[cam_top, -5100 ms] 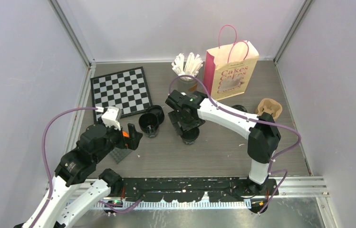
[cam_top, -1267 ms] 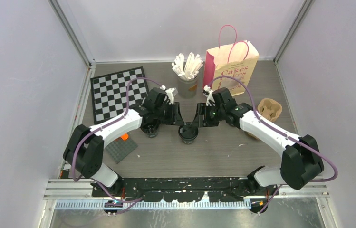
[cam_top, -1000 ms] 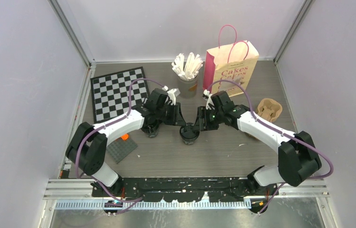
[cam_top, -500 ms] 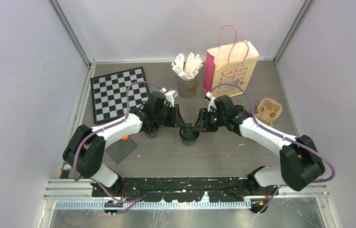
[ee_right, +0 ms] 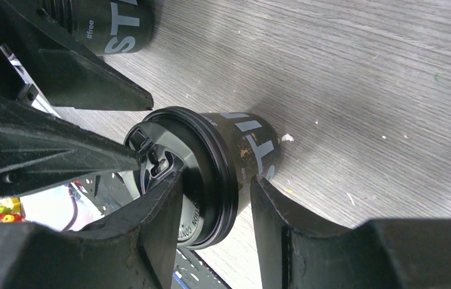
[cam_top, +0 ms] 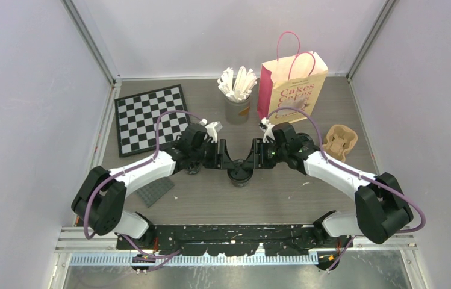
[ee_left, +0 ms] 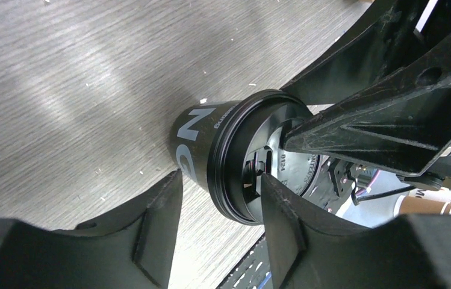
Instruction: Pack the takeout coffee
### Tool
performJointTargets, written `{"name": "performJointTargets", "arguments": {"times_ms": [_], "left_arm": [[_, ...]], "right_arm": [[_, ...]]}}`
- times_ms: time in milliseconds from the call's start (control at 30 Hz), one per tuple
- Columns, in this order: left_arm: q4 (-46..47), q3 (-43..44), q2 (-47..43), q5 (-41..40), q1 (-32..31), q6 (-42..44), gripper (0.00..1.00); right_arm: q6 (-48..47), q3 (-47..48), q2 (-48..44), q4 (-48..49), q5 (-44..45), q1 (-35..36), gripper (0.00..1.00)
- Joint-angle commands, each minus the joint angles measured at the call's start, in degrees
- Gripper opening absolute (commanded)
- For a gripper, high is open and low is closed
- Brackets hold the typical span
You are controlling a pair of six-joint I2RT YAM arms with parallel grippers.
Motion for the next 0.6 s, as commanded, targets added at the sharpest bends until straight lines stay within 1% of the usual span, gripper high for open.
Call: {"name": "performJointTargets", "arguments": {"times_ms": [0,133,233,333,433,567], "left_arm": [[-0.2,0.6,0.6,2.0,-0.4,1.3,0.54],[0.1,0.6,1.2,2.4,-0.5,1.5,0.56],[-0.5,0.3,1.4,1.7,-0.4,1.9,0.54],[-3.0,0.4,1.1,0.0,-0.5,2.9,0.52],[-3.1,-0.6,-0.1,-1.4,-0.5,2.9,0.5],[-3.2,-1.1,0.2,-1.6,-0.5,2.7,0.49]], "right_arm": [[-2.7,-1.6,0.3,-3.0,2.6,0.0,0.49],[-2.5,-0.6,0.1,-4.0,2.4,0.0,0.49],[-1.9,0.9,-0.6,-5.9,2.6,0.0,0.5],[-1.4,3.0,-1.5,-8.4,2.7,0.0,0.54],[-1.1,4.6,-2.9,-10.4,3.5,0.0,0.59],[-0.1,6.2,-4.9,-12.9,4.3,0.0,0.63]]}}
